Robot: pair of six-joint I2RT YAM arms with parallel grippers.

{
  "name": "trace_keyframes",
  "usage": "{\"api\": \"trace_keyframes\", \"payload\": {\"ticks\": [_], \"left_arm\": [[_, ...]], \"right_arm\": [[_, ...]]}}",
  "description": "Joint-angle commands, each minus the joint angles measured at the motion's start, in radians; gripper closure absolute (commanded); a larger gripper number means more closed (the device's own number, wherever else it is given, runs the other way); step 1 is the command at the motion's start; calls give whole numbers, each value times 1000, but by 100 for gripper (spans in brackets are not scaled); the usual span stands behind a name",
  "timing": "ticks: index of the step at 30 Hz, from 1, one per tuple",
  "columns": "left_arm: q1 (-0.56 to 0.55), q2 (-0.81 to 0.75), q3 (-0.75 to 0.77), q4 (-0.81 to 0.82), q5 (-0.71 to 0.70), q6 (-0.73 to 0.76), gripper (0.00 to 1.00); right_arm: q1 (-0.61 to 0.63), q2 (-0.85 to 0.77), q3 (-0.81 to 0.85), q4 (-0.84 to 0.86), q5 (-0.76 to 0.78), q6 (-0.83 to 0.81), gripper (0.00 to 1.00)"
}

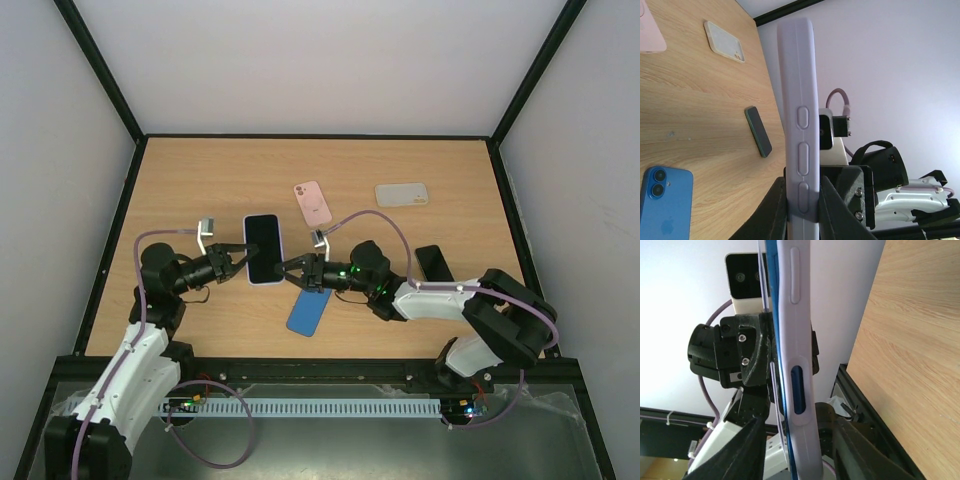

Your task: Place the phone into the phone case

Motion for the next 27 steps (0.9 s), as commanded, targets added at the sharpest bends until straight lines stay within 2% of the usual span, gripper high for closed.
{"api": "trace_keyframes", "payload": {"ticks": [1,7,14,15,19,21,25,27], "left_arm": [[-6,-11,49,78,6,15,97],[-11,-29,68,-76,-55,150,97],[-14,-17,75,-109,-36,180,97],[-14,-18,75,-102,-28,176,97],[-15,-10,70,-51,24,159,97],[-18,-7,70,-21,57,142,97],[-37,-15,83,-7,94,136,97],[-58,-18,95,-4,106,142,97]], "right_arm": [[4,-20,-5,50,-11,13,68],[6,-19,-20,104,-6,56,97],[4,-41,-26,69,16,34,97],[5,-47,-22,37,16,-1,94],[3,-113,22,-218,85,-166,66],[-2,-153,39,-322,130,-232,56],[-35,-215,80,-489,175,-312,41],[-55,-241,84,-517,182,-328,36]]}}
